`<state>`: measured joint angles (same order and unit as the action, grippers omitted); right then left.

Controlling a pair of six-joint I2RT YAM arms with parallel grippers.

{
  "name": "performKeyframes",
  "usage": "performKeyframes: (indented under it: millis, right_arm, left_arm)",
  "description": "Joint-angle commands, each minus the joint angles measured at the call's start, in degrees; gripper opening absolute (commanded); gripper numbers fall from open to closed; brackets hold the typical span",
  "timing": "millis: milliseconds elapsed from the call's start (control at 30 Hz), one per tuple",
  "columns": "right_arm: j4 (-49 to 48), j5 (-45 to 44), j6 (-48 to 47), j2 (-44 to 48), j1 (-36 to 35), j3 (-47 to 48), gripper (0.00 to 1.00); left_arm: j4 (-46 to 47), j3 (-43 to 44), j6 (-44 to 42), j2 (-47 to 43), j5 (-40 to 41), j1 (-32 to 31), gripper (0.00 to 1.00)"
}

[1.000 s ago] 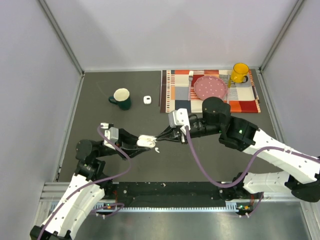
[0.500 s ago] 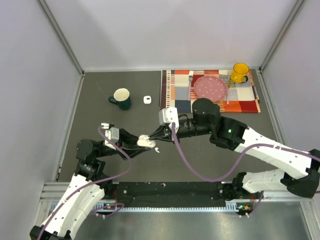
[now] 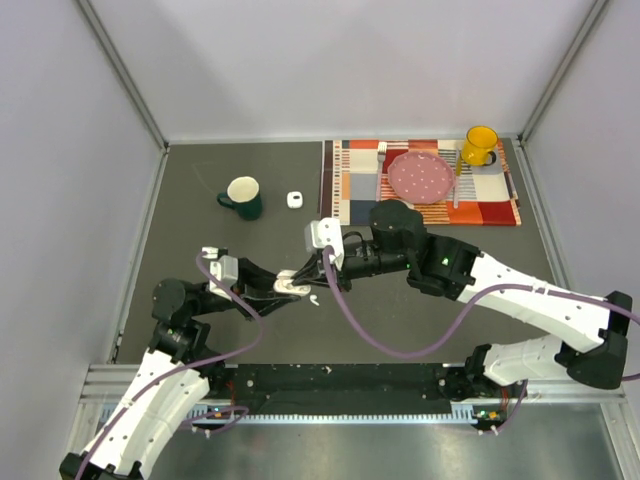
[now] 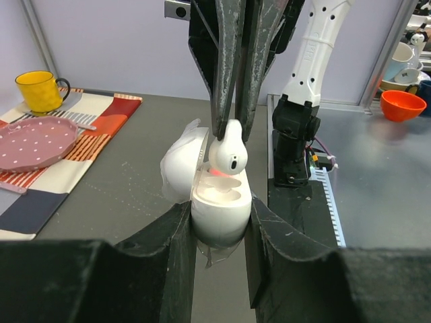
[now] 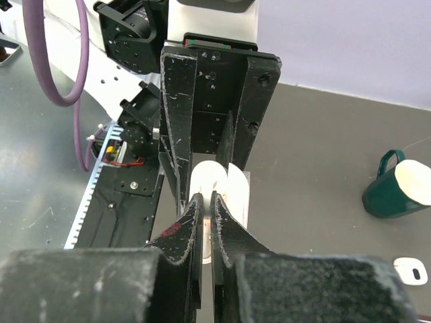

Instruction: Insert the wireless bluetooth earbuds into the charging case

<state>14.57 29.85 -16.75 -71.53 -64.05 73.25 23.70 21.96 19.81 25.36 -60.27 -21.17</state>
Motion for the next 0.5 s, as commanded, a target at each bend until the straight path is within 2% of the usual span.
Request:
performKeyframes:
  millis: [0, 467]
  right_arm:
    - [-1.8, -0.1, 0.6, -0.5, -1.1, 2.6, 0.0]
    - [0.1, -1.4, 0.1, -2.7, -1.2, 3.2, 0.0]
  left_arm:
    - [1.3, 1.1, -0.5, -0.4, 0.8, -0.3, 0.0]
    - [0.6, 1.1, -0.8, -1.3, 0.3, -0.3, 0.0]
